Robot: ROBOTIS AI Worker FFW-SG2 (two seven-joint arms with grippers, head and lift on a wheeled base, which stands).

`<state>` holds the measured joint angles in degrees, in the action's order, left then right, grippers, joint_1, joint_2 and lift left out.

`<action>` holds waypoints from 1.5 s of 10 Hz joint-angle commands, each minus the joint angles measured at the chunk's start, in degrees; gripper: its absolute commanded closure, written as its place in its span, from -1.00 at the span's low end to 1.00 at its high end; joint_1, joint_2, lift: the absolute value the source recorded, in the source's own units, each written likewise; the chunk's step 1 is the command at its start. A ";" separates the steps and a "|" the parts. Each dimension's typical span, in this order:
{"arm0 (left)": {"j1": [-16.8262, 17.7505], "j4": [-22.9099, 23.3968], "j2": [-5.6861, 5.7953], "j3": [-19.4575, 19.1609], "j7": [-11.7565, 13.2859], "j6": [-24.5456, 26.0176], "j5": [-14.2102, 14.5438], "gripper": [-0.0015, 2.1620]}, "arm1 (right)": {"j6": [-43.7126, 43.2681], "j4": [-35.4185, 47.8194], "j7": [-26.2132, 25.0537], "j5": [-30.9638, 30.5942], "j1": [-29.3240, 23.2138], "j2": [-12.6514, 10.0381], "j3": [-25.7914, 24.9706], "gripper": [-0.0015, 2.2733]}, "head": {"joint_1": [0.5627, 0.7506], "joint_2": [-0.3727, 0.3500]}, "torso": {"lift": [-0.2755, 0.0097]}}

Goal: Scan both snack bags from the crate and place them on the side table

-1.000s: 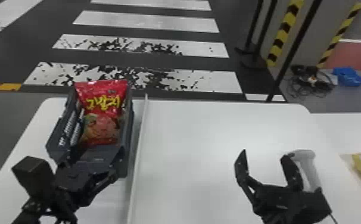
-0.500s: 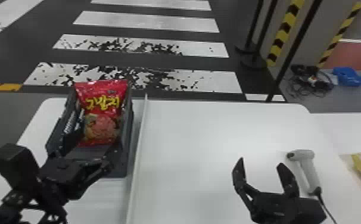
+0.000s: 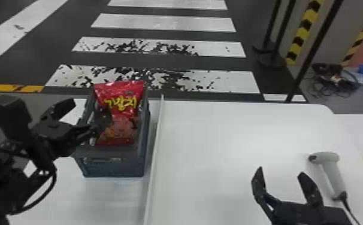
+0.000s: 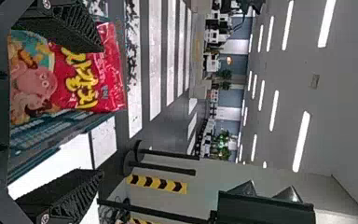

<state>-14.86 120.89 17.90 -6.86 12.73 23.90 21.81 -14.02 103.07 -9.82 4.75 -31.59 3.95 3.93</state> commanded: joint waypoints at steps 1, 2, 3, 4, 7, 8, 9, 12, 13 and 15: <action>7.13 -4.79 3.10 -0.08 0.01 4.36 1.57 -0.93 | 0.62 0.11 -0.03 0.00 -0.57 0.01 -0.33 -0.94 | 0.41 0.06 | 0.26; 11.08 -8.04 4.95 0.71 0.01 5.07 2.36 -0.93 | 0.62 0.20 0.06 0.00 -0.84 0.01 -0.42 -0.94 | 0.41 0.08 | 0.26; 15.65 -12.17 7.06 2.82 0.36 5.42 2.36 -0.93 | 1.32 0.37 0.06 0.00 -1.19 0.01 -0.50 -0.94 | 0.41 0.12 | 0.26; 20.66 -16.39 8.91 5.54 1.24 5.77 2.36 -0.93 | 2.03 0.46 0.06 -0.18 -1.72 -0.17 -0.94 -0.94 | 0.41 0.15 | 0.26; 32.88 -27.55 12.07 13.54 4.05 5.59 2.10 -0.93 | 2.55 0.55 0.06 -0.61 -2.16 -0.61 -1.29 -0.94 | 0.41 0.13 | 0.26; 34.46 -30.01 12.24 14.95 4.93 5.24 1.83 -0.93 | 3.26 0.55 0.06 -0.61 -2.16 -0.61 -1.29 -0.94 | 0.41 0.12 | 0.26; 35.95 -32.56 12.24 16.00 6.51 5.24 1.22 -0.92 | 3.96 0.55 0.06 -0.61 -2.16 -0.61 -1.29 -0.94 | 0.41 0.11 | 0.26; 41.67 -40.03 11.01 18.02 13.98 6.12 -5.20 -0.92 | 4.49 0.55 0.06 -0.70 -1.72 -0.61 -1.21 -0.94 | 0.41 0.11 | 0.26; 43.07 -41.97 9.43 18.29 15.83 6.12 -9.07 -0.92 | 4.49 0.55 0.06 -0.70 -1.72 -0.61 -1.21 -0.94 | 0.41 0.11 | 0.26; 45.45 -46.54 6.62 18.20 20.31 5.94 -13.28 -0.92 | 5.01 0.55 0.15 -0.70 -1.54 -0.78 -1.29 -0.94 | 0.41 0.08 | 0.26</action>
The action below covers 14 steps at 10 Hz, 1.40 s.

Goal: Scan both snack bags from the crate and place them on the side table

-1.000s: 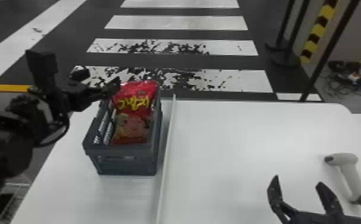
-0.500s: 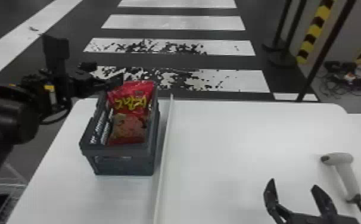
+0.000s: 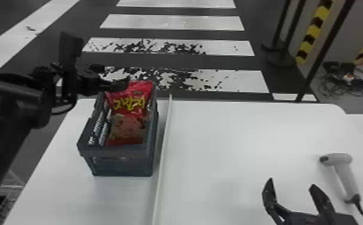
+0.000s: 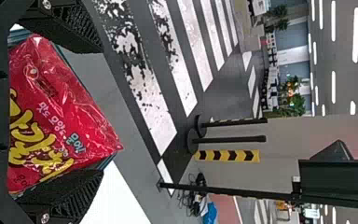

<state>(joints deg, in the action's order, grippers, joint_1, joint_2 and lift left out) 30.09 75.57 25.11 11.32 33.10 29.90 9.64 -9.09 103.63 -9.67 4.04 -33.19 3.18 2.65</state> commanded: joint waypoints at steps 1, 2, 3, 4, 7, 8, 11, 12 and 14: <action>1.55 -3.85 -1.91 -0.07 1.89 -0.05 -3.84 -0.92 | 0.43 0.00 0.00 0.00 0.14 -0.02 -0.01 -0.94 | 0.41 0.07 | 0.26; 1.81 -5.52 -2.52 0.01 2.68 -0.23 -6.65 -0.92 | 0.61 -0.09 0.00 0.00 0.23 -0.02 -0.01 -0.94 | 0.41 0.06 | 0.26; 2.60 -7.37 -2.61 0.98 3.20 -0.41 -6.92 -0.93 | 0.79 -0.18 0.00 0.00 0.32 -0.02 -0.01 -0.94 | 0.41 0.06 | 0.26; 3.30 -9.04 -2.87 2.03 3.20 -1.29 -7.18 -0.93 | 0.79 -0.44 0.00 0.00 0.40 -0.02 -0.01 -0.94 | 0.41 0.07 | 0.26; 4.62 -13.35 -4.54 5.46 2.32 -3.57 -9.99 -0.93 | 0.96 -0.44 0.00 0.27 0.23 -0.02 -0.19 -0.94 | 0.41 0.05 | 0.26; 4.80 -14.31 -5.34 5.55 2.06 -3.92 -11.31 -0.93 | 0.79 -0.35 0.09 0.35 -0.04 0.07 -0.27 -0.94 | 0.41 0.03 | 0.26; 5.32 -17.30 -6.83 7.48 0.48 -5.15 -13.68 -0.93 | 0.61 -0.35 0.09 0.62 -0.56 0.07 -0.45 -0.94 | 0.41 -0.02 | 0.26; 5.41 -18.18 -7.09 7.75 0.22 -6.21 -14.56 -0.93 | 0.61 -0.35 0.09 0.62 -0.56 0.07 -0.62 -0.94 | 0.41 -0.03 | 0.26; 5.50 -19.06 -7.09 8.54 -0.49 -6.73 -14.65 -0.93 | 0.61 -0.35 0.17 0.62 -0.65 0.07 -0.71 -0.94 | 0.41 -0.04 | 0.26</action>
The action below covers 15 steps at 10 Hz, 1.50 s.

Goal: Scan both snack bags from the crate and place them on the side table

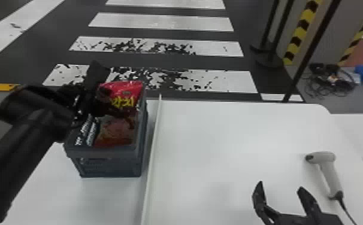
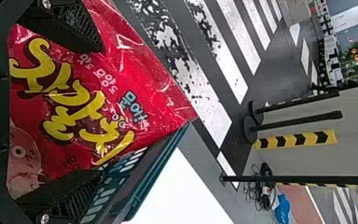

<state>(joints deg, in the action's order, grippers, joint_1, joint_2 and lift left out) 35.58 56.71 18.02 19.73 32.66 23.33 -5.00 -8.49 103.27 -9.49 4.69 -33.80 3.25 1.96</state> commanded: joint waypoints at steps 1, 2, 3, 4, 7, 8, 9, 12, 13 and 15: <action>0.19 -0.89 -0.01 0.48 -0.06 -0.34 -0.10 -0.91 | 0.01 0.00 0.08 0.05 0.05 0.00 -0.02 -0.94 | 0.41 -0.04 | 0.26; 0.19 -1.25 -0.01 0.83 0.12 -0.69 -0.62 -0.79 | 0.01 -0.09 0.08 0.05 0.05 0.00 -0.11 -0.94 | 0.41 -0.04 | 0.26; 0.36 -2.39 -0.45 0.92 0.38 -2.28 -1.77 -0.74 | 0.01 -0.18 0.17 0.23 0.05 0.00 -0.29 -0.94 | 0.41 -0.04 | 0.26; 0.54 -3.36 -0.62 1.18 0.21 -3.16 -2.03 -0.60 | -0.16 -0.35 0.17 0.40 0.05 0.00 -0.37 -0.94 | 0.41 -0.05 | 0.26; 0.19 -4.23 -1.24 2.50 -3.83 -3.51 -3.08 0.95 | -0.16 -0.79 0.35 0.49 0.05 0.00 -0.64 -0.94 | 0.41 -0.07 | 0.26; -0.07 -4.23 -1.32 3.47 -5.33 -3.51 -3.52 0.98 | -0.16 -0.88 0.35 0.49 0.23 0.00 -0.64 -0.94 | 0.41 -0.06 | 0.26; -0.87 -3.62 -1.24 3.64 -5.59 -3.68 -3.79 0.98 | -0.16 -1.14 0.35 0.49 0.23 0.00 -0.73 -0.94 | 0.41 -0.05 | 0.26; -4.56 5.87 -0.53 1.71 -5.50 2.47 -4.05 0.98 | -0.16 -1.41 0.35 0.49 0.23 0.00 -0.90 -0.94 | 0.41 -0.08 | 0.26; -6.14 10.00 -0.27 -0.84 -4.45 5.63 -4.93 0.98 | -0.34 -1.41 0.35 0.49 0.05 0.00 -0.90 -0.94 | 0.41 -0.09 | 0.26; -9.30 18.35 0.78 -3.39 -3.31 12.84 -7.04 0.98 | -0.34 -1.41 0.35 0.49 0.05 0.00 -0.90 -0.94 | 0.41 -0.07 | 0.26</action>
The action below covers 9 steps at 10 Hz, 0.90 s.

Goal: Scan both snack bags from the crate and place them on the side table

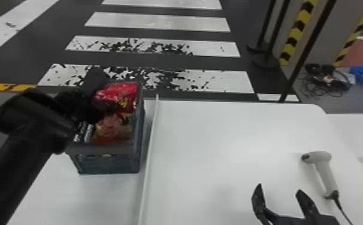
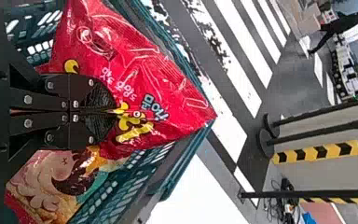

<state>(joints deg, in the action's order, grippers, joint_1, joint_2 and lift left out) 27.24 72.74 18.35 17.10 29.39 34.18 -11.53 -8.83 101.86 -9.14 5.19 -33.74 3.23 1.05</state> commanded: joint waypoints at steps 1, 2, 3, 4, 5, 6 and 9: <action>-2.36 6.28 0.73 -1.89 0.32 4.45 -2.09 0.98 | 0.00 0.00 -0.01 0.00 -0.01 0.02 0.00 -0.94 | 0.41 -0.05 | 0.26; -3.68 10.14 1.43 -3.03 0.58 6.91 -2.18 0.98 | -0.18 0.00 -0.01 0.00 -0.01 -0.07 0.00 -0.94 | 0.41 -0.02 | 0.26; -5.35 14.10 2.57 -4.00 0.76 7.26 -2.53 0.98 | -0.18 0.00 -0.01 0.00 -0.01 -0.07 0.00 -0.94 | 0.41 0.01 | 0.26; -6.41 17.09 2.92 -4.44 0.76 7.97 -2.53 0.98 | -0.18 0.00 -0.01 0.00 -0.01 -0.07 0.09 -0.93 | 0.41 0.04 | 0.26; -7.02 18.58 3.01 -4.70 0.85 7.97 -2.53 0.98 | -0.18 0.00 -0.01 0.00 -0.10 -0.07 0.09 -0.93 | 0.41 0.05 | 0.26; -7.46 18.76 3.19 -5.41 1.37 7.97 -2.36 0.98 | -0.35 0.00 -0.01 0.00 -0.19 -0.07 0.09 -0.93 | 0.41 0.05 | 0.26; -8.78 17.61 3.19 -7.25 2.52 4.63 -1.04 0.98 | -0.53 -0.09 -0.01 0.00 -0.45 -0.07 0.09 -0.93 | 0.41 0.05 | 0.26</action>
<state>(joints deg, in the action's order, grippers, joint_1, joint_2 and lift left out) 18.84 90.50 21.53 10.26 31.87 39.26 -12.83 -9.35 101.83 -9.14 5.19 -34.18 3.16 1.14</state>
